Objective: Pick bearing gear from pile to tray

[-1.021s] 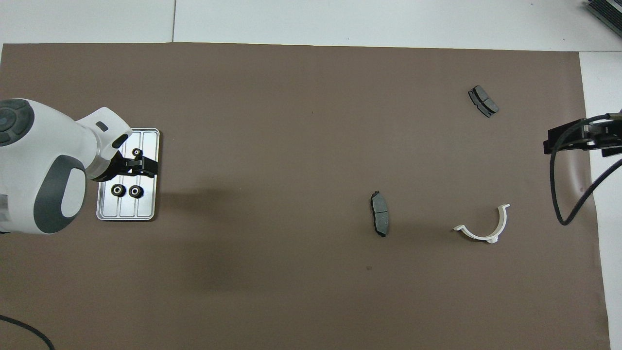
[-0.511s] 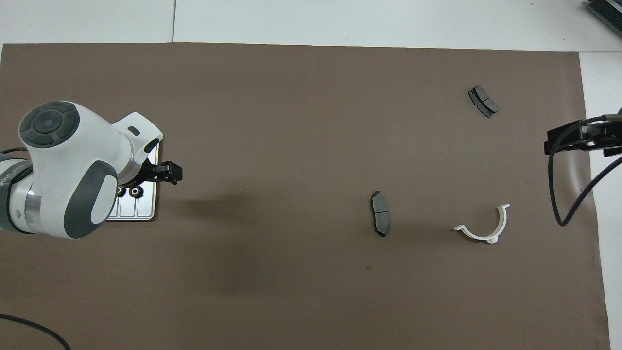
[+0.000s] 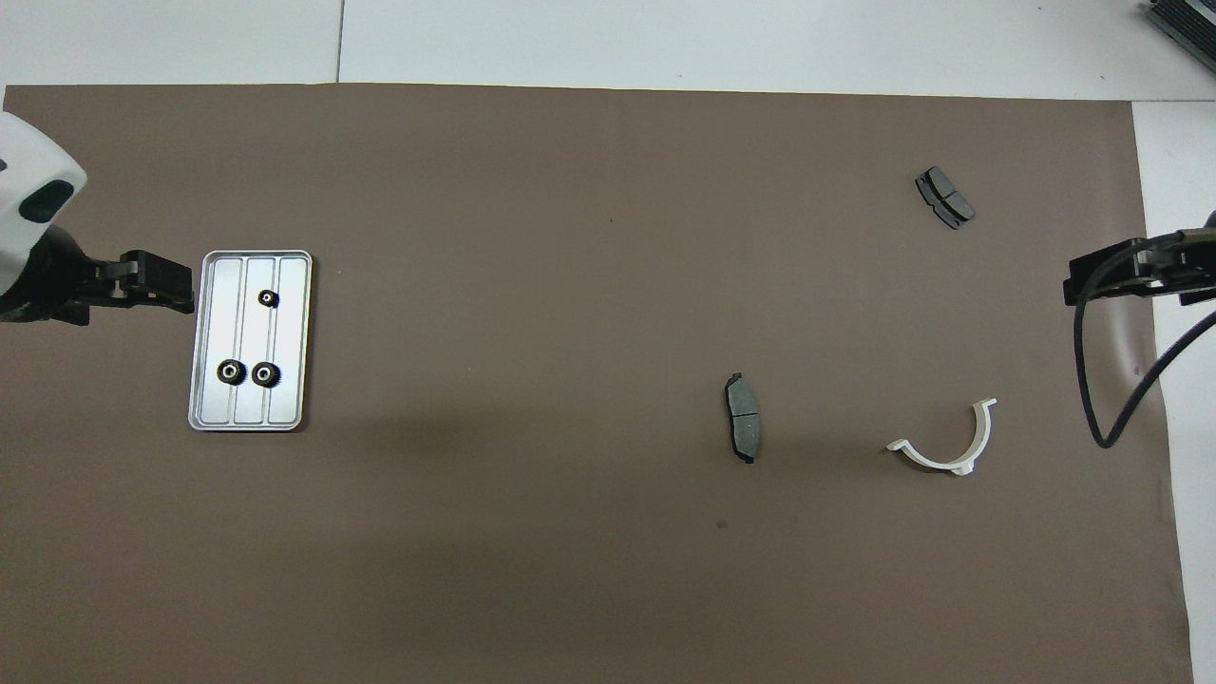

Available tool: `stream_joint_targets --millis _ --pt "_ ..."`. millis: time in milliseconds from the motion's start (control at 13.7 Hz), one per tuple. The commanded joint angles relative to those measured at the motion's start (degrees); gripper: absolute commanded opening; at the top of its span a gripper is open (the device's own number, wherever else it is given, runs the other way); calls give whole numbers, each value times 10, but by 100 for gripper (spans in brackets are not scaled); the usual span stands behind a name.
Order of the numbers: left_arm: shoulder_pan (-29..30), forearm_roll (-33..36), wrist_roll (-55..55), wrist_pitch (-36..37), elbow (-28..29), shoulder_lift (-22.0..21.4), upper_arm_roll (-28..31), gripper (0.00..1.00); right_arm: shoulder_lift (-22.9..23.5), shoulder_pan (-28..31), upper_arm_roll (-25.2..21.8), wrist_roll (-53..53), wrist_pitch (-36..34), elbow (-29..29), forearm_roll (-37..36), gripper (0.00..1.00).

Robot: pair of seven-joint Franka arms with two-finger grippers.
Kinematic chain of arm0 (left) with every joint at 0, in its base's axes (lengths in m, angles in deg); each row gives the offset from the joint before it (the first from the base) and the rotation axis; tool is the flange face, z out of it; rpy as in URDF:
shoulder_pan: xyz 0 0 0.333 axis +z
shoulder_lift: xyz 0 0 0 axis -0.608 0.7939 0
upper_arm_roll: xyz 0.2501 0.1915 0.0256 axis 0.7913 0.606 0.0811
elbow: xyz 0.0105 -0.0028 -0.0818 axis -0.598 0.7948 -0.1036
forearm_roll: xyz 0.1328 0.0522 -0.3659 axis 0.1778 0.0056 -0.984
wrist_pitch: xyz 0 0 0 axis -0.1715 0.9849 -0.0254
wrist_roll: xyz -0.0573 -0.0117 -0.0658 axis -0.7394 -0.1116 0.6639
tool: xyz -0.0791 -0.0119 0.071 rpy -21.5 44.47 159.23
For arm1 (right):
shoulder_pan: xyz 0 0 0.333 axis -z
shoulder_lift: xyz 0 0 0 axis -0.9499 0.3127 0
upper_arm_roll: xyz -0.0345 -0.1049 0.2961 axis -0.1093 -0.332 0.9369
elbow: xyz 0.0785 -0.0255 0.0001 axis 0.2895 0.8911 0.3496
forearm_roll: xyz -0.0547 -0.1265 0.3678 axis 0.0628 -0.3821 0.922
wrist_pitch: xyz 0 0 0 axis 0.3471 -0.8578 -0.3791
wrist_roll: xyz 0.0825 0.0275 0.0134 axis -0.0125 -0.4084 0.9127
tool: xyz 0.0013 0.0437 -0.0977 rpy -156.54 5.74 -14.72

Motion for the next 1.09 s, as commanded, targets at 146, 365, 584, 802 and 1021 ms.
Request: stream_joint_targets --millis 146,365,584,802,1021 --pt "20 -8 36 48 -23 0 5 100 -16 4 3 16 1 19 -7 100" --pt "-1 -9 55 78 -57 2 30 100 -16 4 3 14 1 19 -7 100" --pt "-67 -14 60 76 -44 -7 93 100 -16 4 3 14 1 19 -7 100" --pt "-64 -14 59 81 -47 -8 90 100 -16 4 3 15 0 19 -6 100" --pt "-49 -14 59 82 -46 -8 70 100 -16 4 3 14 1 19 -6 100"
